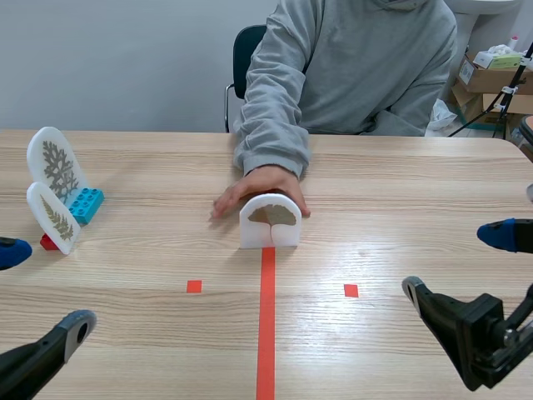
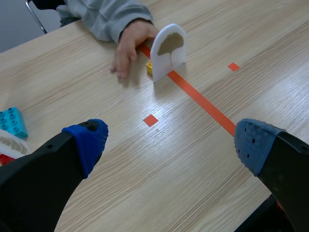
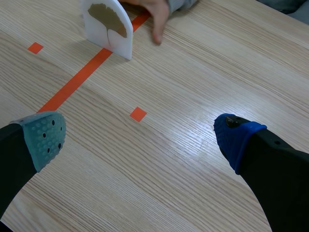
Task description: Do the leaf sorting experiment
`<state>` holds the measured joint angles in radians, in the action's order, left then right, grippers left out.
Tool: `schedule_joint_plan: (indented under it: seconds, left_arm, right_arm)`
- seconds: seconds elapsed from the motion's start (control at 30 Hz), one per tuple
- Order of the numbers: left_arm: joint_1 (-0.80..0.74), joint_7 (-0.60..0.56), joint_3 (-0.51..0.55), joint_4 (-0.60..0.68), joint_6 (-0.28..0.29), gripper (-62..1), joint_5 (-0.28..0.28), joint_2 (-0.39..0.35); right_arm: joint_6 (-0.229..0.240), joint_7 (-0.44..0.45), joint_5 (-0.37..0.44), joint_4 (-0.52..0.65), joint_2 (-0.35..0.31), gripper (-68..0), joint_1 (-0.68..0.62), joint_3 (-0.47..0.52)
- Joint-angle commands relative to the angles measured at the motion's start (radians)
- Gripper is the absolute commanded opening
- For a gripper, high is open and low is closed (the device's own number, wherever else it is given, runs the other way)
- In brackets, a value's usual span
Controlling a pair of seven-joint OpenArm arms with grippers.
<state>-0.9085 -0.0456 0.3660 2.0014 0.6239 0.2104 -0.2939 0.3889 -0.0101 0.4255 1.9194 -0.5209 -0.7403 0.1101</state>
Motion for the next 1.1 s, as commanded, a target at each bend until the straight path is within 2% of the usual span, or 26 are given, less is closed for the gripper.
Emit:
schedule_joint_plan:
  seconds: [0.0,0.5,0.77,1.07]
  left_arm:
    - [-0.014,-0.001,-0.001,0.01,0.001,-5.0,0.014,0.0]
    - [-0.033,0.005,-0.001,0.021,0.0,-5.0,0.014,0.0]
    - [-0.033,0.004,-0.001,0.021,0.0,-5.0,0.014,0.0]
    - [-0.032,0.004,-0.001,0.021,0.0,-5.0,0.014,0.0]
  right_arm:
    - [0.0,0.008,0.004,0.012,0.0,-3.7,0.012,0.008]
    - [0.0,0.008,0.002,0.012,0.0,-3.7,0.011,0.008]
    - [0.0,0.008,-0.078,0.012,0.0,-3.7,0.011,0.008]
    - [0.0,0.008,-0.082,0.012,0.0,-3.7,0.011,0.008]
